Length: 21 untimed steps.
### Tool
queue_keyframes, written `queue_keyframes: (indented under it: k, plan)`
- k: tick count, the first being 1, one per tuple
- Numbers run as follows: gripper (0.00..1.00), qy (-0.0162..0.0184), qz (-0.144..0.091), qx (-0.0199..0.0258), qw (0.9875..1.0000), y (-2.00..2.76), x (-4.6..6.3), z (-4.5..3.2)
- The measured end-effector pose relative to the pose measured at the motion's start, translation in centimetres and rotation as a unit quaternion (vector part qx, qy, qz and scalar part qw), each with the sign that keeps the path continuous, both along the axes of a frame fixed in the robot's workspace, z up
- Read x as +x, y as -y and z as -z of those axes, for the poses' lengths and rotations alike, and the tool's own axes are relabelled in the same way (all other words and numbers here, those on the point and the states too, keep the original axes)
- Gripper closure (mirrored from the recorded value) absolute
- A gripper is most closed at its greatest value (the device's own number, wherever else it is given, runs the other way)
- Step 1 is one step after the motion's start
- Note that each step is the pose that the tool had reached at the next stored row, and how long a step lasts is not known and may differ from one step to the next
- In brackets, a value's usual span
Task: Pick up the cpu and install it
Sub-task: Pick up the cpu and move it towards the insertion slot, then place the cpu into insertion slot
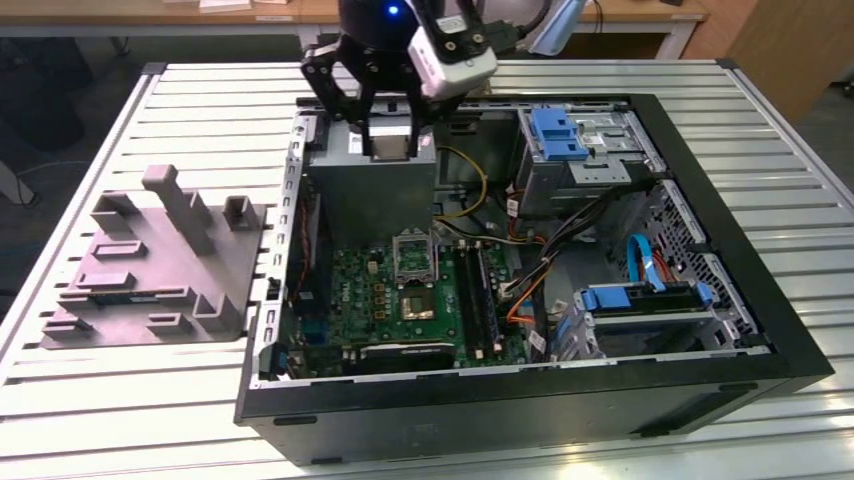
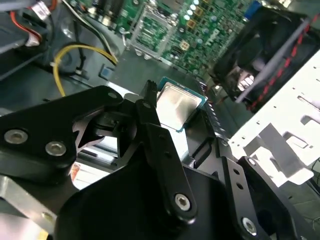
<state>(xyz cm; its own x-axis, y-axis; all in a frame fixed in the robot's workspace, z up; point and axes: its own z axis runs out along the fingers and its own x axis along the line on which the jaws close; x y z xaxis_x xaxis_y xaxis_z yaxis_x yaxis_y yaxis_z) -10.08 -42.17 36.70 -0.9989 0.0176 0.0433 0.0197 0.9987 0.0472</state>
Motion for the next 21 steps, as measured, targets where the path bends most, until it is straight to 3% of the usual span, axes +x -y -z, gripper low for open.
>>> queue_keyframes:
  k: [7,21]
  plan:
    - [0.53,0.0,0.0,0.0,1.0,0.07,2.7,0.0]
    - [0.53,0.0,0.0,0.0,1.0,0.09,2.7,0.0]
